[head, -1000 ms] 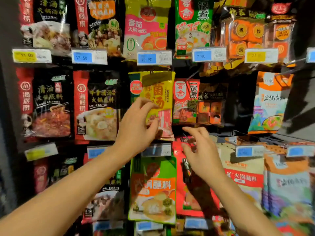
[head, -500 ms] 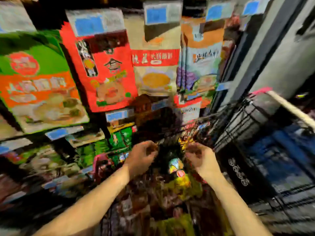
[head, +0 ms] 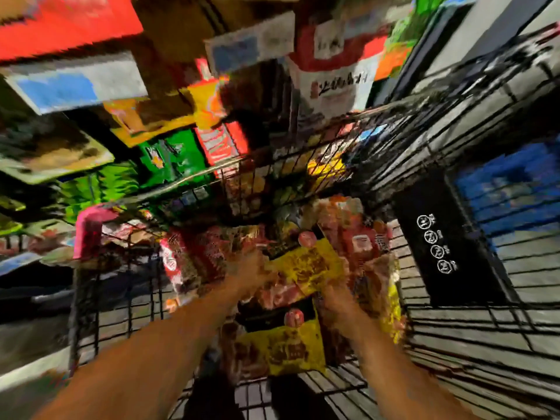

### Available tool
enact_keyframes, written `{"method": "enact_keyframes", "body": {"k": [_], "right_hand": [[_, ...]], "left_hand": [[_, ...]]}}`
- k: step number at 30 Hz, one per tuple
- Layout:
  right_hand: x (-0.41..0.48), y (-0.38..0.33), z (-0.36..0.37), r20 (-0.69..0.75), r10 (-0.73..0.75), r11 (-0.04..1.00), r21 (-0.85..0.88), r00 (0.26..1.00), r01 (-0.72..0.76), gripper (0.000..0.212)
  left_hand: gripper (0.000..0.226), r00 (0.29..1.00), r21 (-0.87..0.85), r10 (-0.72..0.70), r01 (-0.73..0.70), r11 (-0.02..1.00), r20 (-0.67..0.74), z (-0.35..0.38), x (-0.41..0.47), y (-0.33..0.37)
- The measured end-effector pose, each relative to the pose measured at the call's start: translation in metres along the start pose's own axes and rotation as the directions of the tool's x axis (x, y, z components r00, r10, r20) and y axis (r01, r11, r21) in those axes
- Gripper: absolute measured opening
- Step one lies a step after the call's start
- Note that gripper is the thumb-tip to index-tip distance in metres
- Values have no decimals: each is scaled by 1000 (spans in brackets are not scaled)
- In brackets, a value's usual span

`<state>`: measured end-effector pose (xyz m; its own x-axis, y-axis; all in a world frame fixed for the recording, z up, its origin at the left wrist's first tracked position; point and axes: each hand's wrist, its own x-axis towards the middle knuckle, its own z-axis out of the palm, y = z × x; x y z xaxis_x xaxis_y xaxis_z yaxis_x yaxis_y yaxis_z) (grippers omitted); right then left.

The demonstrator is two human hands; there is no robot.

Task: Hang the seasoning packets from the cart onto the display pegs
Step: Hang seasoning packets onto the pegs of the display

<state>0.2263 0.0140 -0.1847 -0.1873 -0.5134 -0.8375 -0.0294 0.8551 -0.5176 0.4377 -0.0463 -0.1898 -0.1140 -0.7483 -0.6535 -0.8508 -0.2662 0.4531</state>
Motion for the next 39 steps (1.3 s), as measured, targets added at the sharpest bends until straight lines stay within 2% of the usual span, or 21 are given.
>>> {"method": "enact_keyframes", "body": {"k": [2,4,5,6,8,9,11,14,17,19,20,21,22,23,25,27,29,30,33,36,39], "right_hand": [[9,8,10,-2,55,994,92,998,-55,23],[14,13,14,9,111,979,170,994,-111,10],[11,13,15,12,122,975,184,992,-123,5],[9,13,16,7,140,970,197,990,-139,15],[1,12,15,-14,140,960,248,990,-132,29],[-2,12,15,-21,129,957,266,991,-119,31],[-10,7,12,-62,72,950,308,995,-49,28],[-21,-14,7,-143,-91,928,346,985,136,26],[-30,-38,3,-224,-249,893,323,942,313,26],[-35,-49,-2,-200,-282,877,342,938,337,27],[-37,-52,-7,-189,-280,881,339,941,330,30],[-38,-53,-13,-196,-280,885,327,940,332,36],[-40,-52,-22,-231,-286,897,277,930,345,43],[-42,-50,-32,-272,-304,910,202,913,363,46],[-48,-44,-51,-355,-342,918,71,870,390,30],[-52,-35,-65,-421,-348,924,-3,838,383,15],[-54,-23,-73,-462,-313,937,-8,829,349,15],[-56,-17,-75,-469,-291,940,23,834,340,17],[-58,-6,-78,-467,-219,946,115,857,304,22],[-63,-11,-80,-466,-242,938,112,851,328,17],[-67,-19,-82,-496,-323,920,37,806,391,12]], "left_hand": [[67,999,5,17,-17,1000,34,8,18,0],[98,1000,18,19,-19,1000,23,17,33,-4],[105,999,30,28,-29,999,17,19,33,-1],[103,1000,34,17,-18,999,17,26,40,-5],[74,999,-7,-33,33,999,6,21,41,-6],[56,999,-71,-47,47,996,14,15,43,-7],[39,998,-304,-58,67,950,38,-4,42,-3],[53,1000,-478,-13,24,878,27,-32,34,3],[54,1000,-631,-27,14,776,-11,-46,13,22],[77,998,-725,-36,56,686,43,-43,2,30],[75,995,-764,-31,91,639,93,-40,-7,35],[59,991,-774,7,101,625,134,-35,-15,38],[38,987,-749,42,88,657,152,-28,-26,39],[29,986,-697,45,81,712,161,-17,-32,36],[41,983,-554,35,72,829,180,10,-42,18],[54,951,-313,70,29,949,301,33,-51,-9],[74,915,-109,74,-34,993,397,59,-50,-39],[74,909,-67,64,-40,997,413,70,-46,-50],[38,927,-54,99,-85,995,361,71,-43,-49],[25,956,-116,131,-104,988,262,47,-44,-40],[20,998,-413,48,-33,910,27,9,-44,-38]]}}
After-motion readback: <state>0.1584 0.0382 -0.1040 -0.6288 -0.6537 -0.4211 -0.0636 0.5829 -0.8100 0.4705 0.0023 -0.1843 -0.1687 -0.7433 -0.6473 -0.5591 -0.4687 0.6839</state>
